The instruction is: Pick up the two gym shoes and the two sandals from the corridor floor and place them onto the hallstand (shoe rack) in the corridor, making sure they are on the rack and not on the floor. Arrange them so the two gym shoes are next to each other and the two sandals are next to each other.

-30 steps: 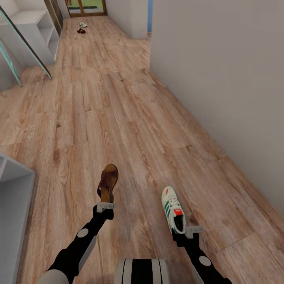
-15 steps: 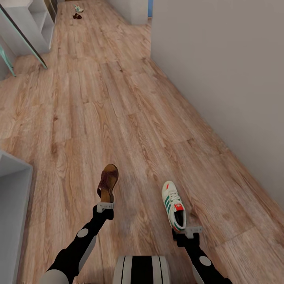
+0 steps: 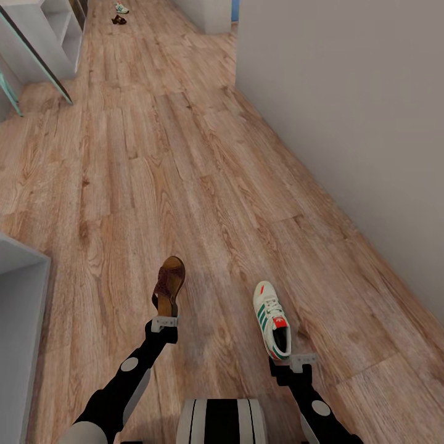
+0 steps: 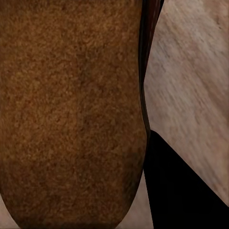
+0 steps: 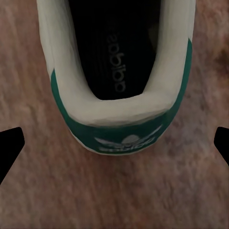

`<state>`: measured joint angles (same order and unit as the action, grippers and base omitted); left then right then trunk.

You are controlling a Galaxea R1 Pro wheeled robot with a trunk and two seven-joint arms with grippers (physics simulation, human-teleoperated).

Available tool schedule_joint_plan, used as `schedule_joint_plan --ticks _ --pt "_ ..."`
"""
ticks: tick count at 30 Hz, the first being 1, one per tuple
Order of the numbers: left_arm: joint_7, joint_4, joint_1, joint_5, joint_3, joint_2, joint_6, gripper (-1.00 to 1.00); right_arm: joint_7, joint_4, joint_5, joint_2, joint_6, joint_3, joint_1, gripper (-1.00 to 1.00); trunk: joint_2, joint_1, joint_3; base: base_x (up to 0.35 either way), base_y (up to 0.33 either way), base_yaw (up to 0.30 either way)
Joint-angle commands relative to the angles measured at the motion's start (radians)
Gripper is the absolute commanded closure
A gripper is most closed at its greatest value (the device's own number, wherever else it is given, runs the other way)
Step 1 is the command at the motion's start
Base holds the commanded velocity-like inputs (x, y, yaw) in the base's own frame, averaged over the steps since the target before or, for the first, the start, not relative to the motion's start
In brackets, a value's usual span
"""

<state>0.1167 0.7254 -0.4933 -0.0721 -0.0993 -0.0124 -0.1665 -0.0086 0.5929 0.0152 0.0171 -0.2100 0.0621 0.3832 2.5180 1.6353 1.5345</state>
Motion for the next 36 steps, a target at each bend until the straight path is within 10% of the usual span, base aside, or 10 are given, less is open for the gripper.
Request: schedule_joint_plan --ticks 1,36 --pt "0.004 -0.001 0.0 -0.005 0.0 0.0 -0.003 1.0 -0.001 -0.001 0.002 0.0 -0.003 0.002 0.001 -1.0 0.0 0.0 0.0 0.0 0.0 0.0" --pt "0.003 -0.001 0.001 -0.005 0.0 0.0 -0.003 1.0 -0.002 0.001 0.002 0.0 -0.003 0.001 0.001 -1.0 0.0 0.0 0.0 0.032 0.0 0.0"
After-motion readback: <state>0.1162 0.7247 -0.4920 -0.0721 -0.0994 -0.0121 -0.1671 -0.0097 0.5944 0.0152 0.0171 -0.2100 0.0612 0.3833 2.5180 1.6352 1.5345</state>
